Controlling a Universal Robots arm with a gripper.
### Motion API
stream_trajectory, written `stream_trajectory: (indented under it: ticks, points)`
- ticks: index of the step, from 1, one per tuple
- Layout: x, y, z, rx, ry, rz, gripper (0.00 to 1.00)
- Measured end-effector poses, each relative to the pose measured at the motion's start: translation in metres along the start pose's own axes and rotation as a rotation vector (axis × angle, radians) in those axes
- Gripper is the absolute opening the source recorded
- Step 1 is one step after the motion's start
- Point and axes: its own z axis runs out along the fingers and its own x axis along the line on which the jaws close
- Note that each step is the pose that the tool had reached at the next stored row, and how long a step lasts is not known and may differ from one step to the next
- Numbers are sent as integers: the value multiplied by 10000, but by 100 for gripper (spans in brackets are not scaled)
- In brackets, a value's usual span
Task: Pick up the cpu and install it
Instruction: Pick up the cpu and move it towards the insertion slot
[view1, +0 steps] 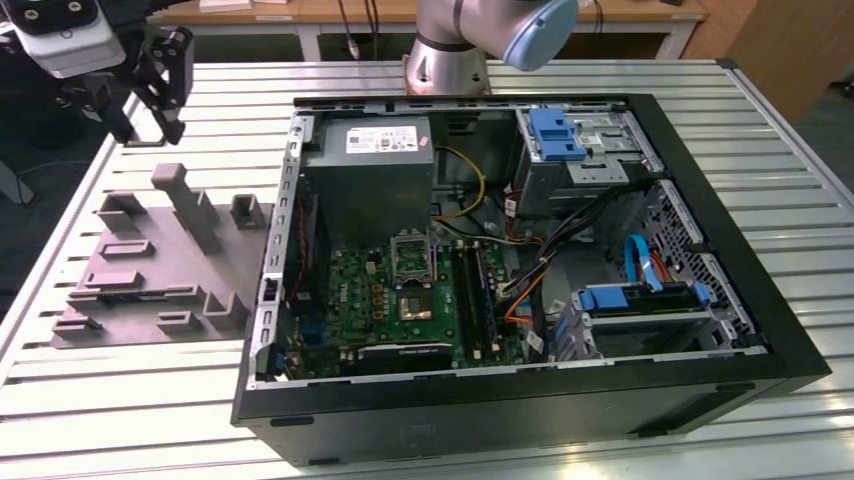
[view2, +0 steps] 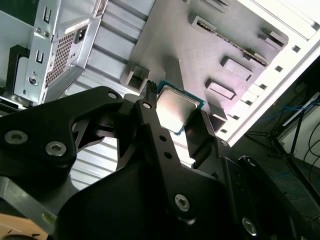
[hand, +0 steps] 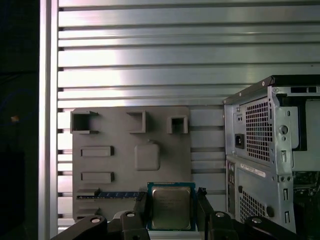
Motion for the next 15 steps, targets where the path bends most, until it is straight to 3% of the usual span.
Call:
stream_trajectory:
  ticks: [15]
  points:
    - [-96, 3, -1, 0, 0, -1, 47]
